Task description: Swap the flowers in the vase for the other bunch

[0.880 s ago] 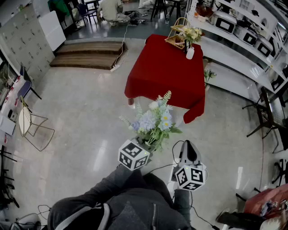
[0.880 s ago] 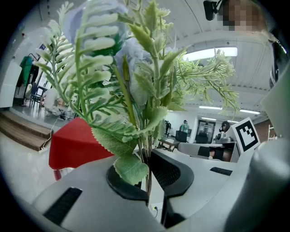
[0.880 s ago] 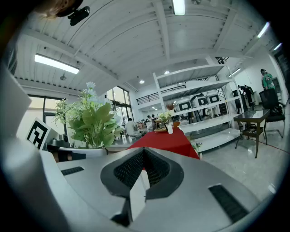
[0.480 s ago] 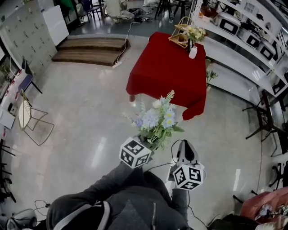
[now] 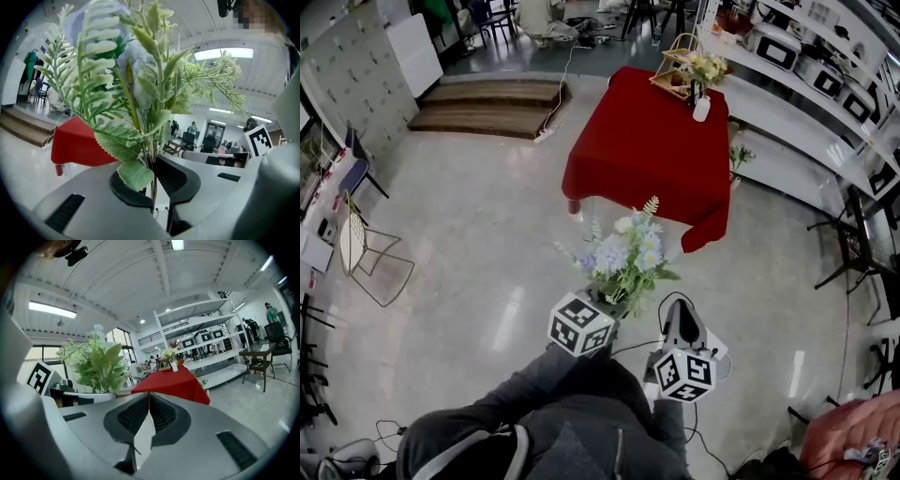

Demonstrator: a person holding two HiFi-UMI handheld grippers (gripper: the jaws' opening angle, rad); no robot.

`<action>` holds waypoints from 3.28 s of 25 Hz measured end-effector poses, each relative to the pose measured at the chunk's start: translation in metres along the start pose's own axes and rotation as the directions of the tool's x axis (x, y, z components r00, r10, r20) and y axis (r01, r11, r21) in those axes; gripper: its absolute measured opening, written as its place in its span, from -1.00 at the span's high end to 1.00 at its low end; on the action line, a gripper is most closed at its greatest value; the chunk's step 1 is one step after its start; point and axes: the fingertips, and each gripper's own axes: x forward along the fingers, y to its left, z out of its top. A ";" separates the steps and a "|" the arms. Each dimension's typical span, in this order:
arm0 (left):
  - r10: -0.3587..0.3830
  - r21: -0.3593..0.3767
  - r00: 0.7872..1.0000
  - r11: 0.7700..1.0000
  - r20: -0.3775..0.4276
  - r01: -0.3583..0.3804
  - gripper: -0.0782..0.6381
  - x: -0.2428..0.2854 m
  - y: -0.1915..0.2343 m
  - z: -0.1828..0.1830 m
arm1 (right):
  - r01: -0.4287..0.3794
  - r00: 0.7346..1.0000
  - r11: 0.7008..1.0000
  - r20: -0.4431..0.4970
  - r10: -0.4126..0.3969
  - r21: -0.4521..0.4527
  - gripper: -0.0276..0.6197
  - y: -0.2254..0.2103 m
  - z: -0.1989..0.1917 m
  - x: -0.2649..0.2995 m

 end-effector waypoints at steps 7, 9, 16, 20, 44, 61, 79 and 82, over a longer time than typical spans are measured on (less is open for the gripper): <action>-0.009 -0.012 1.000 1.000 -0.014 0.009 0.70 0.018 0.017 -0.001 | 0.006 1.000 1.000 -0.014 -0.006 -0.008 0.88 -0.003 0.000 0.023; -0.013 -0.009 1.000 1.000 -0.013 0.013 0.70 0.027 0.023 0.004 | 0.009 1.000 1.000 -0.016 -0.010 -0.011 0.88 -0.008 0.004 0.032; -0.016 -0.016 1.000 1.000 -0.025 0.015 0.70 0.066 0.053 0.022 | 0.015 0.999 1.000 -0.030 -0.016 -0.007 0.88 -0.026 0.017 0.078; -0.015 -0.021 1.000 1.000 -0.023 0.014 0.70 0.091 0.074 0.040 | 0.007 0.999 1.000 -0.036 -0.007 -0.008 0.88 -0.034 0.030 0.111; -0.016 -0.030 1.000 0.999 0.013 0.017 0.70 0.202 0.232 0.149 | 0.002 0.999 0.999 -0.049 -0.004 -0.036 0.88 -0.056 0.104 0.313; -0.052 -0.048 0.999 0.998 -0.014 0.051 0.70 0.244 0.287 0.161 | 0.006 0.995 1.000 -0.097 -0.008 -0.021 0.88 -0.062 0.100 0.393; -0.016 -0.097 0.999 0.995 -0.034 0.013 0.70 0.258 0.307 0.153 | -0.015 0.990 1.000 -0.142 0.013 -0.010 0.88 -0.071 0.095 0.416; -0.018 -0.094 0.999 0.995 -0.038 0.014 0.70 0.272 0.311 0.159 | -0.009 0.990 1.000 -0.140 0.009 0.000 0.88 -0.081 0.100 0.425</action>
